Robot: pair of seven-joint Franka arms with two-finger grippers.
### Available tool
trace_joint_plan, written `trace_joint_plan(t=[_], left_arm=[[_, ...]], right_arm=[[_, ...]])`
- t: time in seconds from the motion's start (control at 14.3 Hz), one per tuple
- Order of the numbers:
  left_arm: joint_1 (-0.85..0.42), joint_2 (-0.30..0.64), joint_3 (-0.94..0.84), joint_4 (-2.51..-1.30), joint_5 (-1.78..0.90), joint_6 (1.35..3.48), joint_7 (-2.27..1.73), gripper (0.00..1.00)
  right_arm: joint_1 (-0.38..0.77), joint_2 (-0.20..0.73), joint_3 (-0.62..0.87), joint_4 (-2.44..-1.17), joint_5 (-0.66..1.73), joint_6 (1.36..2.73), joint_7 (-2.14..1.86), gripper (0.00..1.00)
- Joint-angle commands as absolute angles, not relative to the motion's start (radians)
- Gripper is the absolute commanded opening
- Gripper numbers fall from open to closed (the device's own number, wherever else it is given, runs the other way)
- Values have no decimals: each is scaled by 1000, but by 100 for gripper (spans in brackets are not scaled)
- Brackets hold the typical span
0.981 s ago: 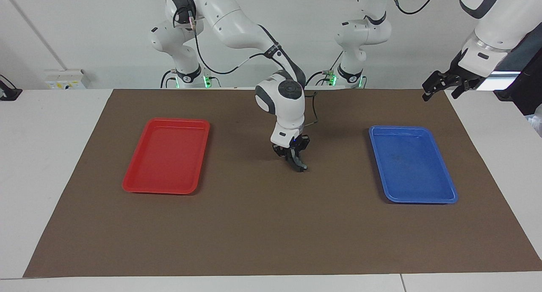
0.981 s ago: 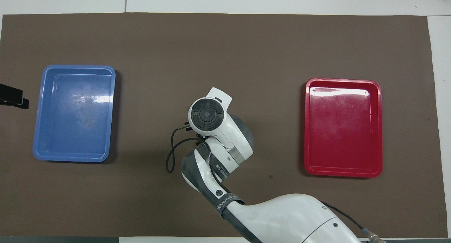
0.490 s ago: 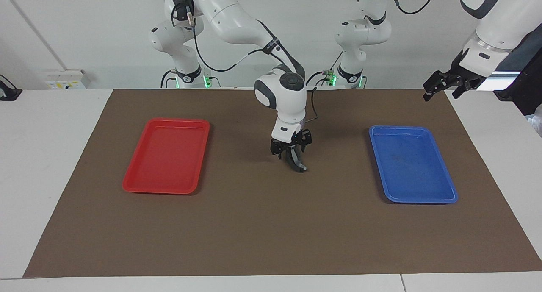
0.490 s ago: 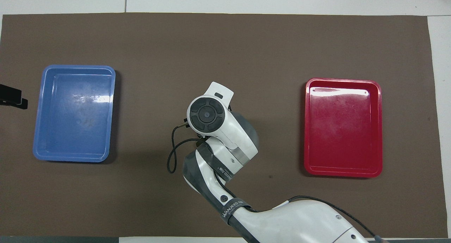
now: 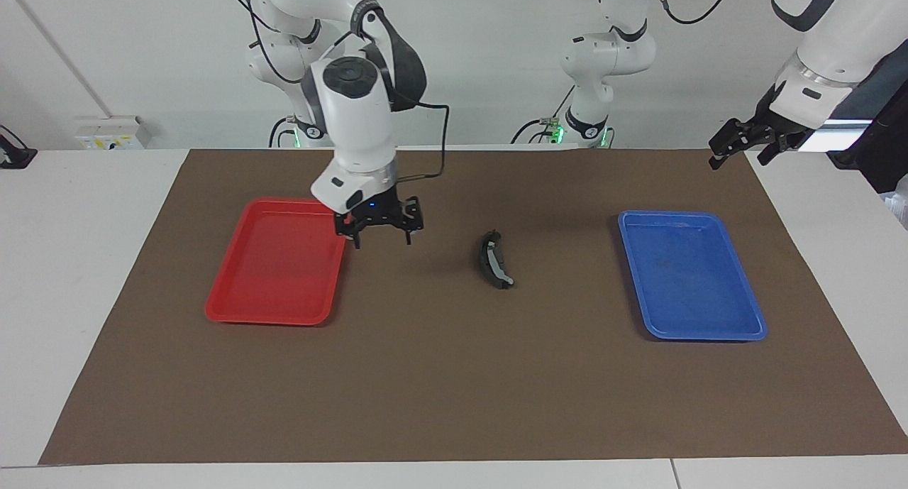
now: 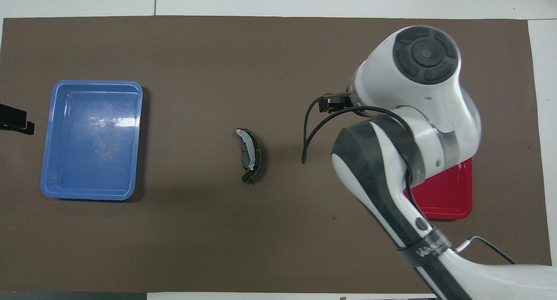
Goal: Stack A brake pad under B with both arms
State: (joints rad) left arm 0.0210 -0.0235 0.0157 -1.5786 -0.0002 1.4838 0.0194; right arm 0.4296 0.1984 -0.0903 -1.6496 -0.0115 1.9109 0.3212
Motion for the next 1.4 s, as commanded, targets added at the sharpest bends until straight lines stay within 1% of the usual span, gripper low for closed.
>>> trace_joint_plan(t=[0.0,0.28,0.42,0.56,0.77,0.98,1.12,1.33], left_arm=[[32,-51,11,-1611,-3,1500,25,100],[32,-51,11,-1609,-3,1500,25,100],[32,-51,11,-1609,-3,1500,25,100],[32,-51,11,-1611,-3,1500,25,100],[32,-51,11,-1611,-3,1500,25,100],[32,-51,11,-1609,-3,1500,25,100],[32,-51,11,-1611,-3,1499,25,100],[32,-51,11,-1611,-3,1500,25,100]], right_arm=[[307,147,-69,-1677,-31,1858,276,100],[100,57,-69,-1677,-28,1697,40,100],[34,11,-69,-1678,-28,1605,6,100],[-14,-14,-69,-1677,-28,1562,-3,100],[-58,-23,-71,-1675,-26,1552,-76,100],[-49,-80,-94,-1678,-26,1531,-87,100],[-57,-92,-95,-1684,-26,1508,-101,100],[-57,-101,-104,-1697,-26,1522,-104,100]])
